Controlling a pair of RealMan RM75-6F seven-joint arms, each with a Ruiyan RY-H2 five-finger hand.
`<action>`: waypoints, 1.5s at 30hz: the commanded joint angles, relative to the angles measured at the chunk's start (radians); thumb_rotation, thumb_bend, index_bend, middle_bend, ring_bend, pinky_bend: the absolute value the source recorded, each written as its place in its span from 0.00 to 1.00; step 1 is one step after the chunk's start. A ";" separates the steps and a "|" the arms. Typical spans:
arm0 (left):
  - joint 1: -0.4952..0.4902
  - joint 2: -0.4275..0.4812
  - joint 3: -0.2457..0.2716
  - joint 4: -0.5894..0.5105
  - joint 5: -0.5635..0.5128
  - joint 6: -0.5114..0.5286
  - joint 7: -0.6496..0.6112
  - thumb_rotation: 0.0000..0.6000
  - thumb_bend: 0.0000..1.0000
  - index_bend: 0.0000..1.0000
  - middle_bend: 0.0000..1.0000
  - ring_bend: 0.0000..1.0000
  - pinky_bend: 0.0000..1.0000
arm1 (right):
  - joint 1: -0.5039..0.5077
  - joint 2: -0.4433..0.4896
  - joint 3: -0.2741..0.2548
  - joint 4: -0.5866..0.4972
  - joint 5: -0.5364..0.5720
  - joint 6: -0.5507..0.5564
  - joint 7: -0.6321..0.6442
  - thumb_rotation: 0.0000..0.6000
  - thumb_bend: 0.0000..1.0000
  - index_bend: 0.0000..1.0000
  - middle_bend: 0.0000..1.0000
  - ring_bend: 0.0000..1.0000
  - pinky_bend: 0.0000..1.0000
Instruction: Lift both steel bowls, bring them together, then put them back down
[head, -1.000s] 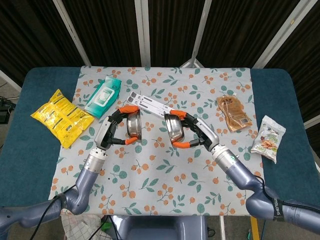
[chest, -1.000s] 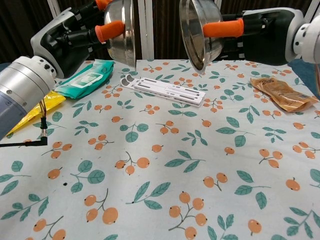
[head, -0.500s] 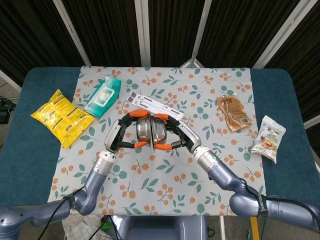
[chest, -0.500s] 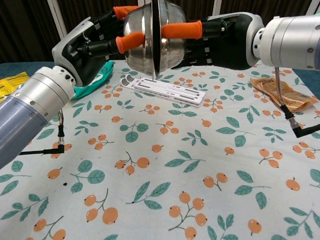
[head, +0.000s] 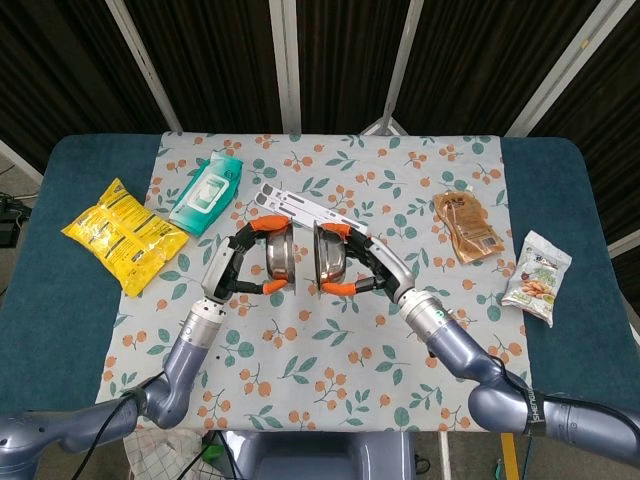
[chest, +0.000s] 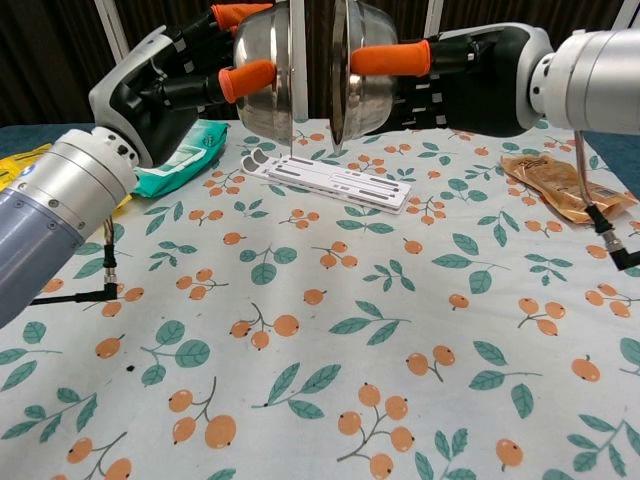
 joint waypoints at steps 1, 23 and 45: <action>0.004 0.003 0.008 -0.007 0.000 -0.001 0.006 1.00 0.01 0.45 0.28 0.23 0.37 | -0.010 0.008 0.006 -0.002 -0.010 -0.010 0.013 1.00 0.13 0.43 0.30 0.37 0.20; -0.019 -0.031 0.011 0.006 0.021 0.022 0.062 1.00 0.01 0.45 0.28 0.23 0.37 | -0.027 0.020 0.006 -0.008 -0.026 -0.043 -0.007 1.00 0.13 0.43 0.31 0.37 0.20; 0.080 0.633 0.003 -0.706 -0.744 -0.159 1.227 1.00 0.01 0.45 0.29 0.23 0.41 | -0.120 0.160 -0.197 0.225 -0.408 0.208 -0.757 1.00 0.14 0.44 0.31 0.37 0.20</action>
